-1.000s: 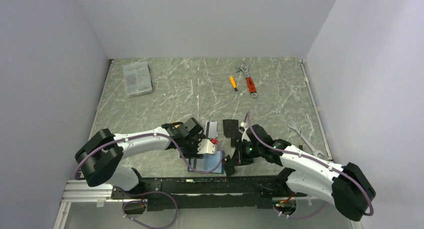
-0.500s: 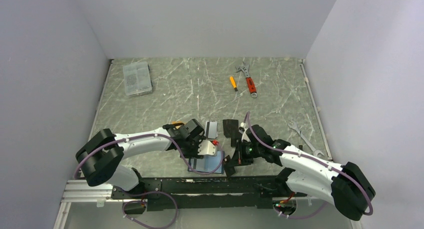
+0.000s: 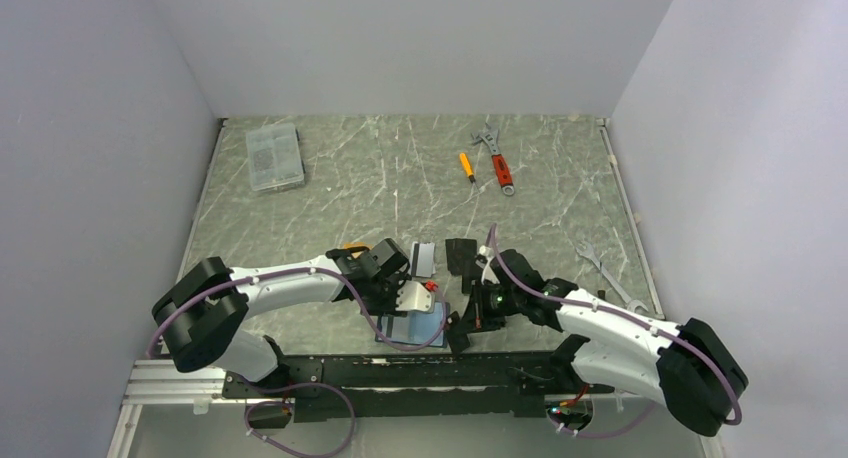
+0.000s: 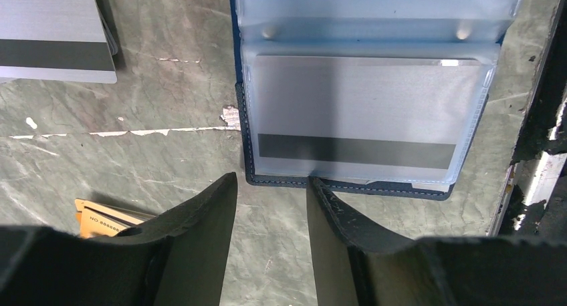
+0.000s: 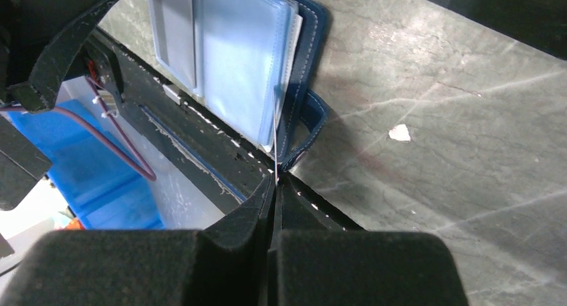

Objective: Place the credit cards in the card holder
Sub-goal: Insert the credit card into the card holder.

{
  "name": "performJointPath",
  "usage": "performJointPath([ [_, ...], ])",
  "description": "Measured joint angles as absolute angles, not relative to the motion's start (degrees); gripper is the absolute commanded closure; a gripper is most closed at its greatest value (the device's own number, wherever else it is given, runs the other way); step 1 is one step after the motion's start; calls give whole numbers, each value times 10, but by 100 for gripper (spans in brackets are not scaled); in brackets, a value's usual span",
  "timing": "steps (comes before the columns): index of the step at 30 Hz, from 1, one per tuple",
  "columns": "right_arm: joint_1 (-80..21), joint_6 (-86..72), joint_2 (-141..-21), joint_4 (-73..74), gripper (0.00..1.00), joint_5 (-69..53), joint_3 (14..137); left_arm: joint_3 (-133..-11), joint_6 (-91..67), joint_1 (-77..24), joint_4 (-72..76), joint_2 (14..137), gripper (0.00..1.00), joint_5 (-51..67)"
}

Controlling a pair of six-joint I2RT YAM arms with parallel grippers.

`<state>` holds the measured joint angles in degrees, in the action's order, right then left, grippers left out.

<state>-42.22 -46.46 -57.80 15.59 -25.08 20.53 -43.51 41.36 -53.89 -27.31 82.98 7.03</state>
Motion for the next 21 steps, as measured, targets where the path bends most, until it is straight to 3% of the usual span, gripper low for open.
performJointPath([
  [21,-422,-466,-606,87,100,-278,199,-436,414,-540,-277,830,58,71],
])
